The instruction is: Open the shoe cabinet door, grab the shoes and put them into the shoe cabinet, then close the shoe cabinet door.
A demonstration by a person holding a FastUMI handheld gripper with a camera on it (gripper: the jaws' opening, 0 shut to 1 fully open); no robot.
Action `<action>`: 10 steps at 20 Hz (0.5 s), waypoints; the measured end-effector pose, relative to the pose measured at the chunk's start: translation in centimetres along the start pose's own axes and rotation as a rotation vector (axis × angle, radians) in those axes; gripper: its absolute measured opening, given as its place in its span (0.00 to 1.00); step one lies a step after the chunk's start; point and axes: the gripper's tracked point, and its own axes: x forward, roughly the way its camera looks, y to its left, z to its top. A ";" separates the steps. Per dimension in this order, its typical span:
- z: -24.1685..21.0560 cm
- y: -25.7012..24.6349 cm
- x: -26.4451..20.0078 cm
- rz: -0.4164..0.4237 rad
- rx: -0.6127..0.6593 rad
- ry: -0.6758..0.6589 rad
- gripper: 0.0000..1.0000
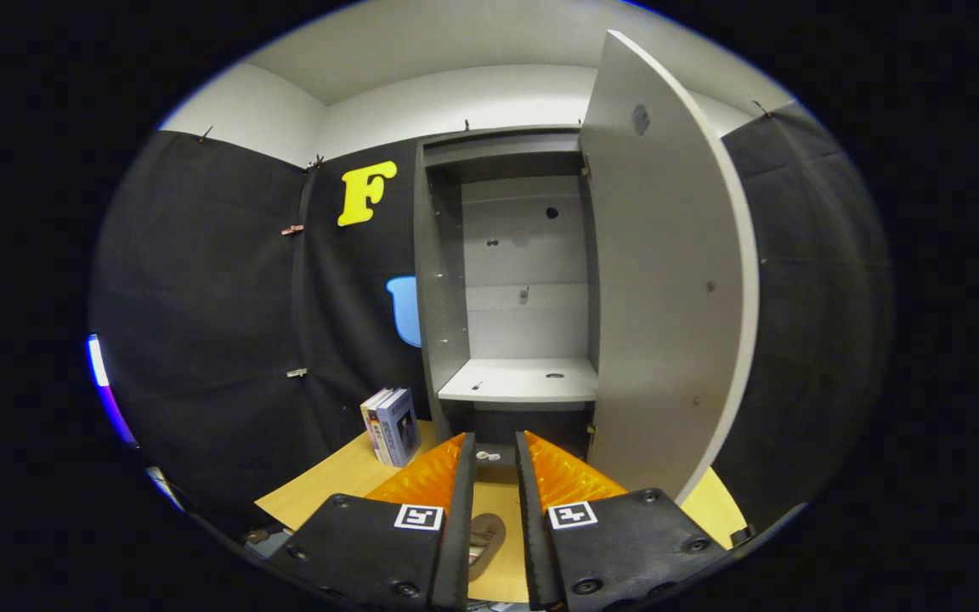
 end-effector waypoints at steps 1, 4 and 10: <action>-1.2 0.5 0.8 -0.008 -0.004 0.016 0.30; -5.1 2.2 3.2 -0.031 -0.025 0.062 0.30; -16.6 4.4 7.1 -0.108 0.015 0.230 0.31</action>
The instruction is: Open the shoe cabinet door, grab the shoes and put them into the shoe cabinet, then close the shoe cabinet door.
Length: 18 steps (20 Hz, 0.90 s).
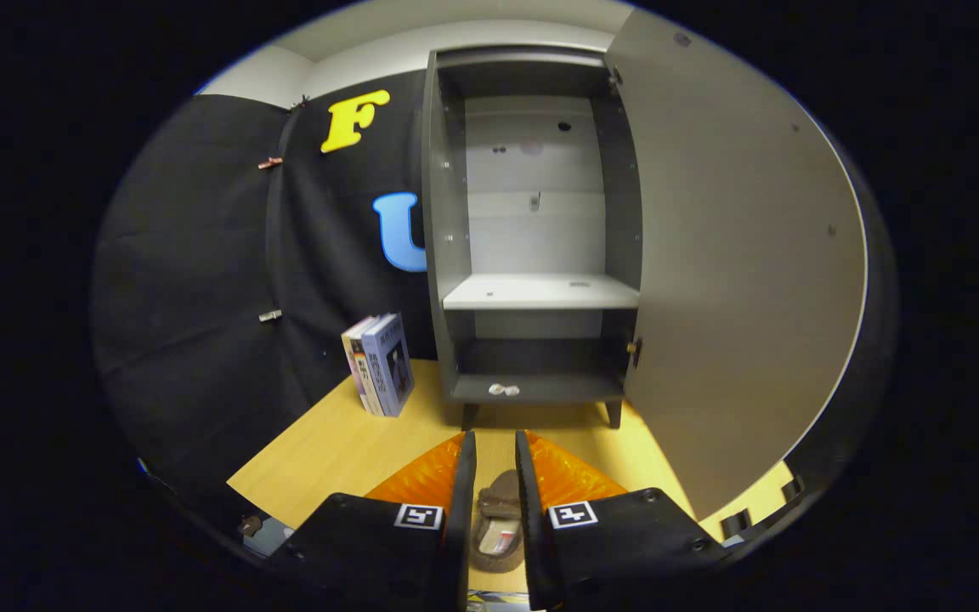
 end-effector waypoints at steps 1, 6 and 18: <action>-1.8 0.2 1.0 -0.012 0.003 0.035 0.31; -11.0 0.5 4.7 -0.077 0.028 0.193 0.31; -21.5 -0.6 9.5 -0.154 0.014 0.368 0.31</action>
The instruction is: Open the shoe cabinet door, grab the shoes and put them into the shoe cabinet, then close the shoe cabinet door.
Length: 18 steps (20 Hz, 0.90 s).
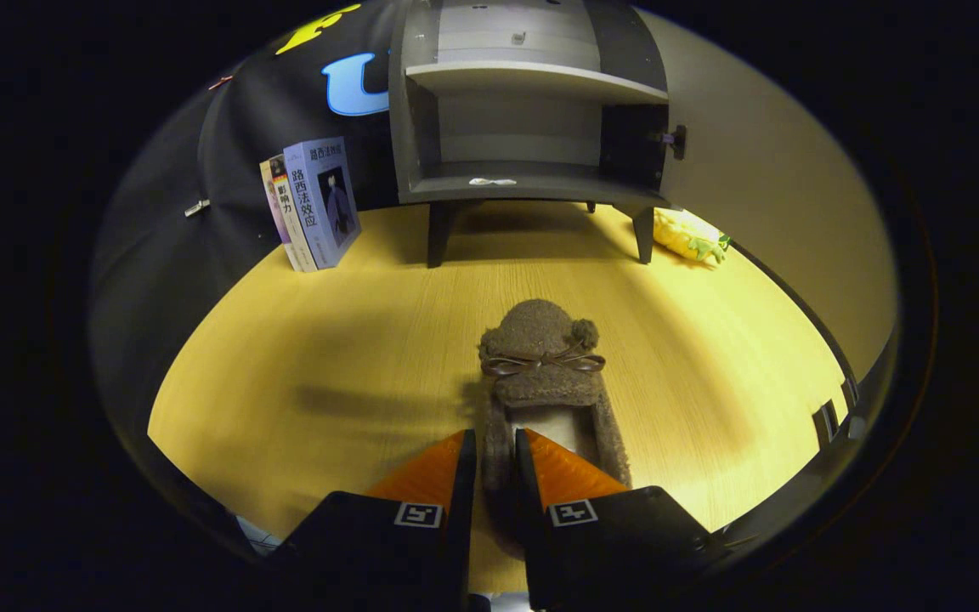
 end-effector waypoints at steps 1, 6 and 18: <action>0.4 0.1 0.6 0.003 -0.004 -0.010 0.31; 1.1 0.0 3.2 -0.015 -0.027 -0.015 0.29; 1.8 -0.6 5.1 -0.052 -0.048 -0.009 0.05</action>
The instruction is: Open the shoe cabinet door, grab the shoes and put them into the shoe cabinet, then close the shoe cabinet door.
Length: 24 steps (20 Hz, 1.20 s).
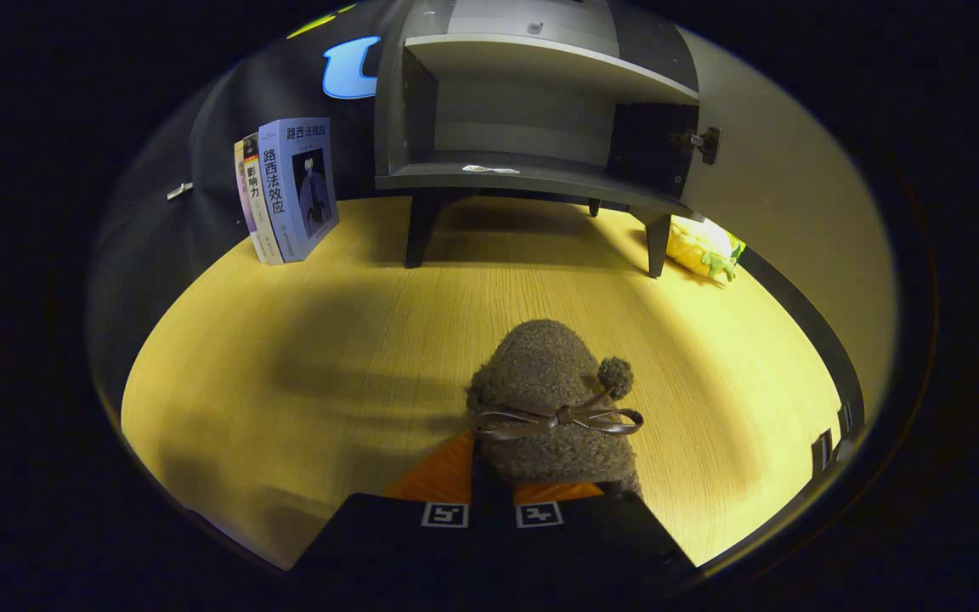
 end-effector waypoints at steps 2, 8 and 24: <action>0.2 -0.1 -0.3 0.009 -0.005 0.007 0.06; 5.6 -2.0 -5.1 0.023 -0.009 -0.085 0.05; 28.0 -8.5 -18.4 0.136 -0.005 -0.320 0.05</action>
